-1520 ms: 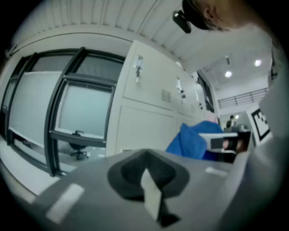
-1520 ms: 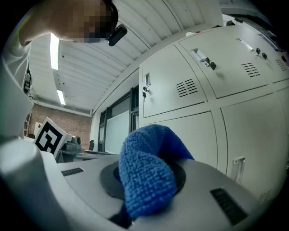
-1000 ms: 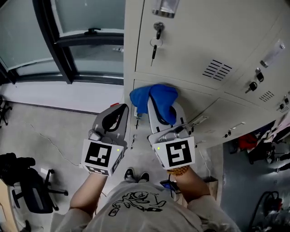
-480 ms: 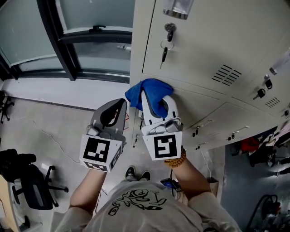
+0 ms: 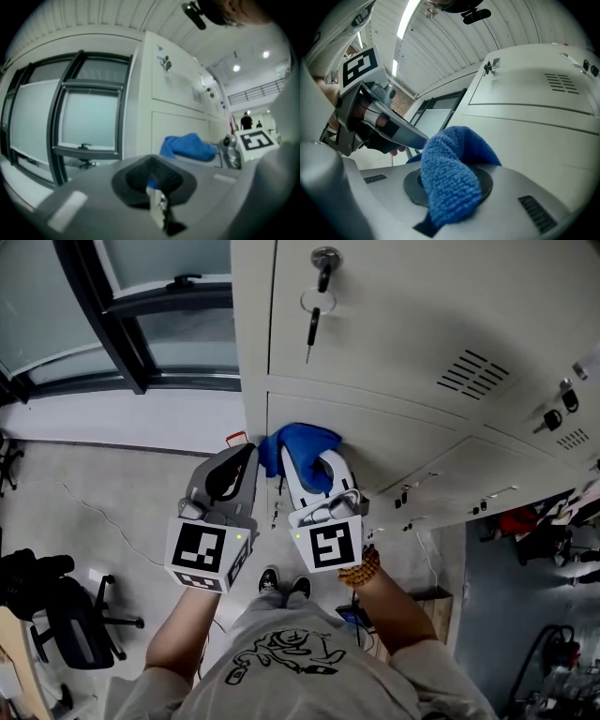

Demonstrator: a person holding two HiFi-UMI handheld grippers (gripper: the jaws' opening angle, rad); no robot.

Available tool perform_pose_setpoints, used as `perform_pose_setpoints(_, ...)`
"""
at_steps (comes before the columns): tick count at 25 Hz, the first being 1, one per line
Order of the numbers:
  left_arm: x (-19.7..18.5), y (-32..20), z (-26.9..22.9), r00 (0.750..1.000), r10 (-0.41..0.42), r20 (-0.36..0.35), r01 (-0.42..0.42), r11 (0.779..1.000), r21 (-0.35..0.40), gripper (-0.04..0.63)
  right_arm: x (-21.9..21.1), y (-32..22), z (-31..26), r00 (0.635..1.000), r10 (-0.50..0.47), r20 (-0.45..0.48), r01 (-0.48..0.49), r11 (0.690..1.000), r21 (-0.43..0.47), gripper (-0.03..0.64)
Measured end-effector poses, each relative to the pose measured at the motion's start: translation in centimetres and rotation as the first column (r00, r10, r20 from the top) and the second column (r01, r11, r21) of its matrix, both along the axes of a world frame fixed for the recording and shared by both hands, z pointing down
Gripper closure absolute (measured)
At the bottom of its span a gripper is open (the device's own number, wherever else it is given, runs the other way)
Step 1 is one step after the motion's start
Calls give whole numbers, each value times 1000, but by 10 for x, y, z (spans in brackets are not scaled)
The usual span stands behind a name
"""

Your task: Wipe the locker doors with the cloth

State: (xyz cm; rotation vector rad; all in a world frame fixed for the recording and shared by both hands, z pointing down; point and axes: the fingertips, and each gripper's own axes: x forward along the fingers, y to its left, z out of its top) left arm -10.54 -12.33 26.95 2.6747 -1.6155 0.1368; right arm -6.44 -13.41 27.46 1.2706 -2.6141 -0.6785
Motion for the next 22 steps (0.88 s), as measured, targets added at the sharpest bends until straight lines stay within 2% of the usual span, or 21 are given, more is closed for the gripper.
perform_pose_setpoints(6, 17, 0, 33, 1000, 21, 3, -21, 997, -68, 592, 31, -1, 48, 999, 32, -33, -35, 997, -73, 594)
perform_pose_setpoints(11, 22, 1, 61, 1000, 21, 7, -20, 992, -128, 592, 48, -1, 101, 993, 52, -104, -69, 984, -167, 594)
perform_pose_setpoints(16, 24, 2, 87, 1000, 23, 17, -19, 985, -170, 592, 48, -4, 150, 990, 38, -135, -64, 980, -189, 594)
perform_pose_setpoints(22, 22, 9, 122, 1000, 10, -5, -11, 973, -229, 592, 30, -6, 196, 994, -1, -109, -29, 963, -268, 594)
